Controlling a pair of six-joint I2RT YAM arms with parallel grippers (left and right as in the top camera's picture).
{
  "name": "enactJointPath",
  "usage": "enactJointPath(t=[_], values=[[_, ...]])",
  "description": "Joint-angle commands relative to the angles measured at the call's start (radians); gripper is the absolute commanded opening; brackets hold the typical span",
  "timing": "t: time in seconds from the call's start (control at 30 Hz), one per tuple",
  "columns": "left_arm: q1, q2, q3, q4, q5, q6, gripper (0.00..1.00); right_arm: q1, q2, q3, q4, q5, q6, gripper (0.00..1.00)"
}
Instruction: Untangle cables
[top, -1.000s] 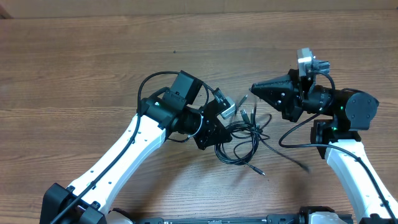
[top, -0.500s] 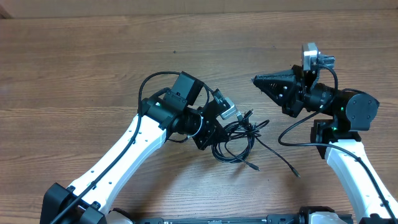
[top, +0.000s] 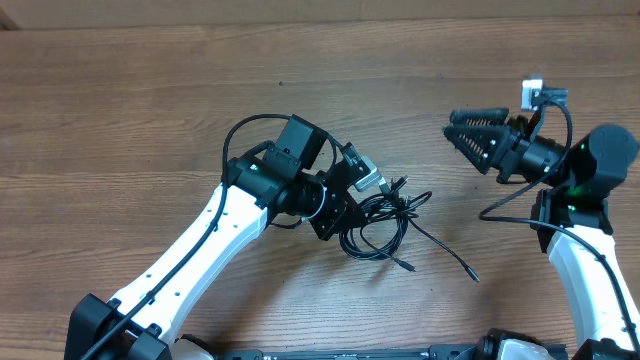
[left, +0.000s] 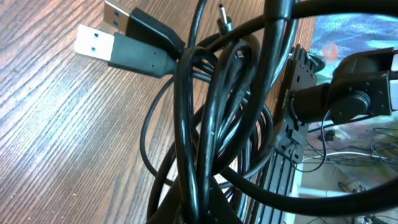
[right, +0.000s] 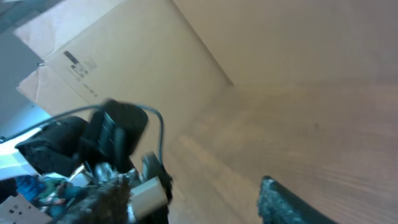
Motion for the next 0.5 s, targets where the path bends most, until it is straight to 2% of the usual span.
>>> enactJointPath(t=[0.0,0.2,0.47], values=[[-0.006,-0.009,0.008,0.014,0.049,-0.010,0.05,-0.004,-0.002,0.008,-0.146,-0.081,-0.293,0.69],[-0.006,-0.009,0.008,0.014,0.049,-0.010,0.04,-0.003,-0.002,0.008,-0.500,-0.081,-0.604,0.70],[-0.006,-0.009,0.008,0.034,0.049,-0.011,0.04,0.014,-0.002,0.007,-0.809,-0.082,-0.894,0.70]])
